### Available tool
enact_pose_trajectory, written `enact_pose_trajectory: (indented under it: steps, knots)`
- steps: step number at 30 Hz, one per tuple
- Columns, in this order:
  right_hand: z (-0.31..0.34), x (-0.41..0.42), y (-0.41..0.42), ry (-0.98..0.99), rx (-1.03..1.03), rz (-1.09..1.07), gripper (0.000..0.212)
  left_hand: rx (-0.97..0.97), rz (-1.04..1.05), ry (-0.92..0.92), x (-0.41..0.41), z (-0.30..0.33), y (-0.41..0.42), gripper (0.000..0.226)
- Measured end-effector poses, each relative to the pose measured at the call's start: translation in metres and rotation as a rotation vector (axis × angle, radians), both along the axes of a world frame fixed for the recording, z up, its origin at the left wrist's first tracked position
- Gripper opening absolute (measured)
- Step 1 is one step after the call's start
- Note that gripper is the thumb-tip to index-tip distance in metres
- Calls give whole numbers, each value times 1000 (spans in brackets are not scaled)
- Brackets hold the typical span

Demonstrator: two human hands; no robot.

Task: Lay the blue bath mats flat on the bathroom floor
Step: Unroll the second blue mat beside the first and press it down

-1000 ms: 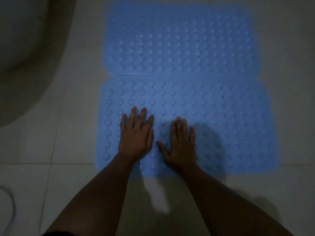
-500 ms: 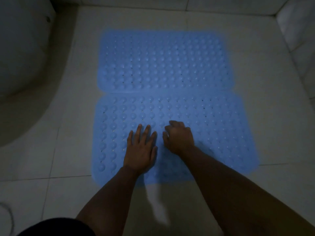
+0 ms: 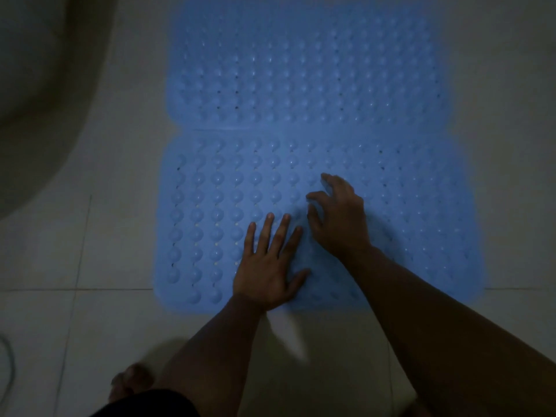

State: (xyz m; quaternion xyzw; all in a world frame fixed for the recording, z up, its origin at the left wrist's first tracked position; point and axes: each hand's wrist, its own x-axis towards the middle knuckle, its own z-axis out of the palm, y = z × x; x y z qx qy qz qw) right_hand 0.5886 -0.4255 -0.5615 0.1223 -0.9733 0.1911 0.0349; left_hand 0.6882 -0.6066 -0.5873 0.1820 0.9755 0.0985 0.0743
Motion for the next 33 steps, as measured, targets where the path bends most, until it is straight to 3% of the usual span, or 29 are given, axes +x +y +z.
enact_pose_trajectory:
  steps: [6, 10, 12, 14, 20, 26, 33]
  knots:
    - [2, -4, -3, 3, -16, 32, 25, 8, 6, -62, -1, 6, 1, 95]
    - [34, -8, -20, -155, 84, -52, 24, 76, 16, -128, -9, 20, -3, 71]
    - [47, -12, -29, -337, 124, -96, 26, 113, 8, -88, -21, 26, -16, 56]
    - [53, -9, -41, -382, 106, -123, 33, 111, 61, -13, -31, 32, -38, 50]
    - [21, 56, -106, -285, 69, 146, 61, 22, 399, 22, -29, 38, -98, 60]
    - [-14, 94, -128, -251, 233, 186, 81, 8, 421, 17, -18, 22, -118, 57]
    - [-18, 96, -128, -238, 264, 188, 87, -2, 330, 69, 4, 10, -129, 58]
